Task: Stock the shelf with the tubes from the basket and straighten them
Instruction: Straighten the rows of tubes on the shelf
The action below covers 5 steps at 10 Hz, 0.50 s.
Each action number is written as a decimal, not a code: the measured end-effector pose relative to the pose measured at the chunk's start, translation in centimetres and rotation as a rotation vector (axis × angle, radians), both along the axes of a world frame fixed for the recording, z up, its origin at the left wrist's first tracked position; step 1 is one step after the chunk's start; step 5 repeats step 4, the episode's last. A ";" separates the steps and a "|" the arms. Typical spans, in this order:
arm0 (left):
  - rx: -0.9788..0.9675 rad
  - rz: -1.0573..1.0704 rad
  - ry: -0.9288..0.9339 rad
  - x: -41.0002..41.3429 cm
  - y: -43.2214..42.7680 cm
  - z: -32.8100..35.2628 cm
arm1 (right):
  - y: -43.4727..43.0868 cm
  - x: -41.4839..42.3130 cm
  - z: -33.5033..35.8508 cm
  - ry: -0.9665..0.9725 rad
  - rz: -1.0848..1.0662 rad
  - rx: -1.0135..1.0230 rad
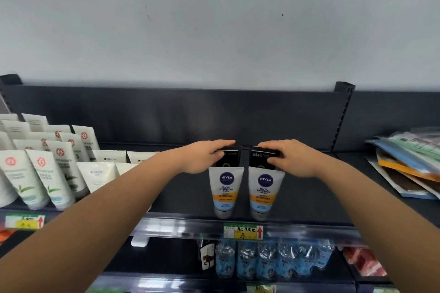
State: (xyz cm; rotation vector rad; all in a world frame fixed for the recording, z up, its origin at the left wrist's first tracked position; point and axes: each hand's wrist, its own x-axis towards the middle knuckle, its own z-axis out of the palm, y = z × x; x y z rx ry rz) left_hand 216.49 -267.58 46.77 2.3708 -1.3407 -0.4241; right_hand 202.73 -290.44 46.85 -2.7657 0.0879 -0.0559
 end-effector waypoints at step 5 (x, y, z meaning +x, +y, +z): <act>-0.076 0.222 -0.209 -1.9 5.6 1.6 | 1.5 1.4 4.4 0.190 0.061 -0.129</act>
